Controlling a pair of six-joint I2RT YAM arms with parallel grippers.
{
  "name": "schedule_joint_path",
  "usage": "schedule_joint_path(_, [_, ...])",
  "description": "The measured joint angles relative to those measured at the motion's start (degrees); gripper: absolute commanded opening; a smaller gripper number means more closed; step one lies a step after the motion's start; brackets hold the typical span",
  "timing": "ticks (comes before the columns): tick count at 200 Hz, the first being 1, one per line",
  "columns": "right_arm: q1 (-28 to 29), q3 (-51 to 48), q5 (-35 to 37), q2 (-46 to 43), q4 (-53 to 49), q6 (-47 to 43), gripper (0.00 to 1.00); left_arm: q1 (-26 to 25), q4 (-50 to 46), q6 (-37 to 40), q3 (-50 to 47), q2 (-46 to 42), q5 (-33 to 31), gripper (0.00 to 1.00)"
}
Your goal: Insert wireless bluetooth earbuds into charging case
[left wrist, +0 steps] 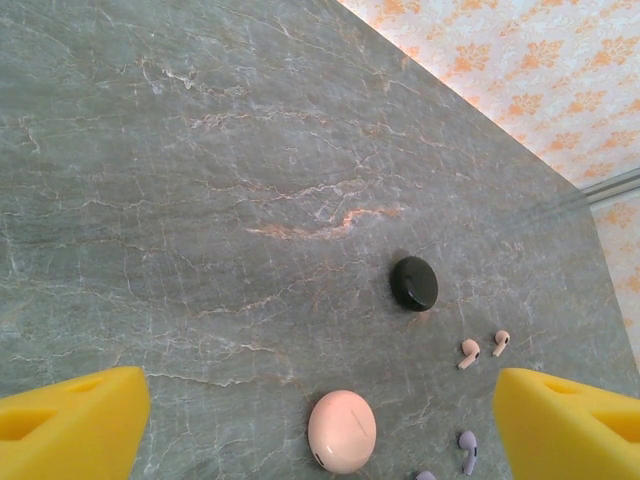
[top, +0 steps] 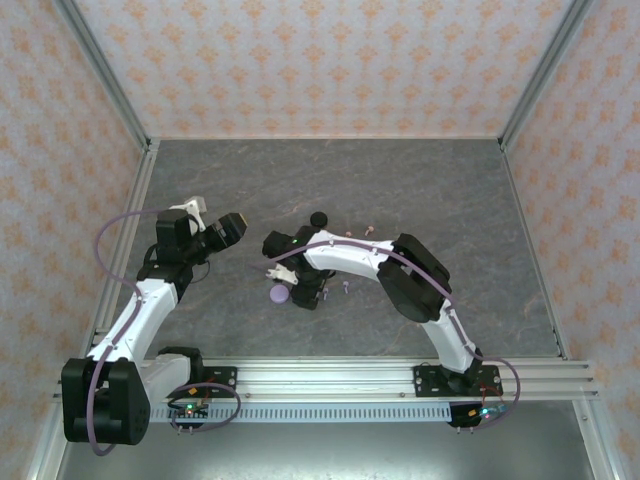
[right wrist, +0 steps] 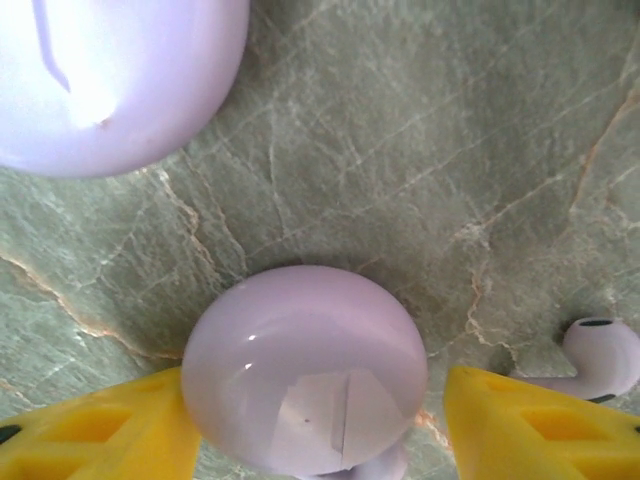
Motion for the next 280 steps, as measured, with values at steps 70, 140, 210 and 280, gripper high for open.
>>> schedule_joint_path(70, [0.02,0.31,-1.18,0.83,0.55,0.13,0.49,0.00,-0.04,0.07,0.00,0.00,0.04,0.89])
schedule_joint_path(140, [-0.26,-7.02,0.76,-8.50,6.75,-0.02,0.45,0.00,-0.68,0.50,0.09,-1.18,4.52,0.86])
schedule_joint_path(210, [-0.48,-13.11,3.41,-34.16,15.63,-3.67,0.44,-2.86,-1.64,-0.20,5.07,-3.89,16.74,0.85])
schedule_joint_path(280, [-0.50,-17.79,5.09,-49.72,22.49,-10.78,0.44,-13.07,-1.79,1.62,13.66,-8.87,28.00,0.78])
